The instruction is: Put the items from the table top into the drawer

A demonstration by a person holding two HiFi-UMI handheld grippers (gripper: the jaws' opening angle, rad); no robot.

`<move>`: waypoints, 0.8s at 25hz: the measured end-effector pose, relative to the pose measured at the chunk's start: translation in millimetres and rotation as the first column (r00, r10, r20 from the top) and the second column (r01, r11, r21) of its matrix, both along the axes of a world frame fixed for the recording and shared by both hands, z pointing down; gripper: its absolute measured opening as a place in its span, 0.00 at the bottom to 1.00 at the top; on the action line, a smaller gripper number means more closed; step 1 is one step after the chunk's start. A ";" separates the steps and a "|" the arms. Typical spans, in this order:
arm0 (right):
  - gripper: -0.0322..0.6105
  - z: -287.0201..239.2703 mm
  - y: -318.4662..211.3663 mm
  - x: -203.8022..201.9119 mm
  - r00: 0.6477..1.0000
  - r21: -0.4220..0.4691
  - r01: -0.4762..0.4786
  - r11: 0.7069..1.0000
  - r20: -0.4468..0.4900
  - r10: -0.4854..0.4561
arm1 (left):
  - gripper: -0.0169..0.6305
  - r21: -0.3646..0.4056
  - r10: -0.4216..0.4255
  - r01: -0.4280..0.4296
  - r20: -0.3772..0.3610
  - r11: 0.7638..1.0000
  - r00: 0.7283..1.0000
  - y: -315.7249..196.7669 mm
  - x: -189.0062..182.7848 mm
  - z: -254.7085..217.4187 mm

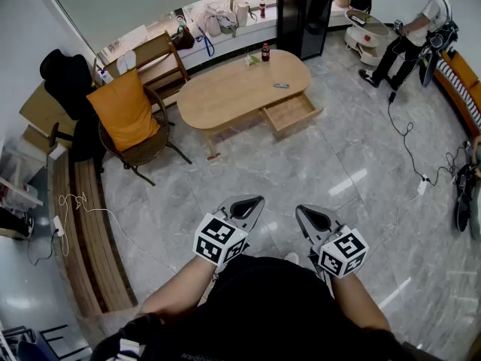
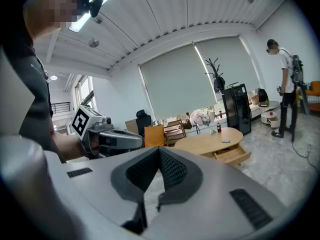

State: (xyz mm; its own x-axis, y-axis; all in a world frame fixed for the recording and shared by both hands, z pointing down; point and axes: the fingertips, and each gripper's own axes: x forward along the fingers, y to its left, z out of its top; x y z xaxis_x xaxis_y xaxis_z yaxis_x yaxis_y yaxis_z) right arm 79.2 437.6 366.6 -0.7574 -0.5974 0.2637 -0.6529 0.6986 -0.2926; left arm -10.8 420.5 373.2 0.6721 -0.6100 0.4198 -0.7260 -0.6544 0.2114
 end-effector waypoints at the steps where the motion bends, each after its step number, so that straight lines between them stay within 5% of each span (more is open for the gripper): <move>1: 0.05 -0.5 -1.1 -1.0 1.000 0.000 0.001 1.000 -0.002 -0.001 | 0.03 0.001 0.000 0.000 -0.002 1.000 1.000 -1.6 -1.0 -1.2; 14: 0.05 -1.4 -6.8 -17.9 0.999 -0.023 0.018 1.000 0.038 -0.017 | 0.03 0.005 -0.026 0.026 -0.035 1.000 0.999 -12.3 -21.8 -2.5; 20: 0.06 6.6 -19.1 -43.4 0.999 -0.026 -0.004 1.000 -0.054 0.003 | 0.03 -0.021 -0.016 0.015 -0.061 1.000 0.998 -15.9 -42.7 1.8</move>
State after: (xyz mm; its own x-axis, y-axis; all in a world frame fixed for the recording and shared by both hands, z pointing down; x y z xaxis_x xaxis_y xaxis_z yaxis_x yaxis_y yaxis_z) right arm 35.8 418.4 373.3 -0.7396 -0.5923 0.3198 -0.6707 0.6887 -0.2754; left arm -53.5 404.6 375.1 0.6873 -0.6126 0.3903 -0.7215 -0.6380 0.2692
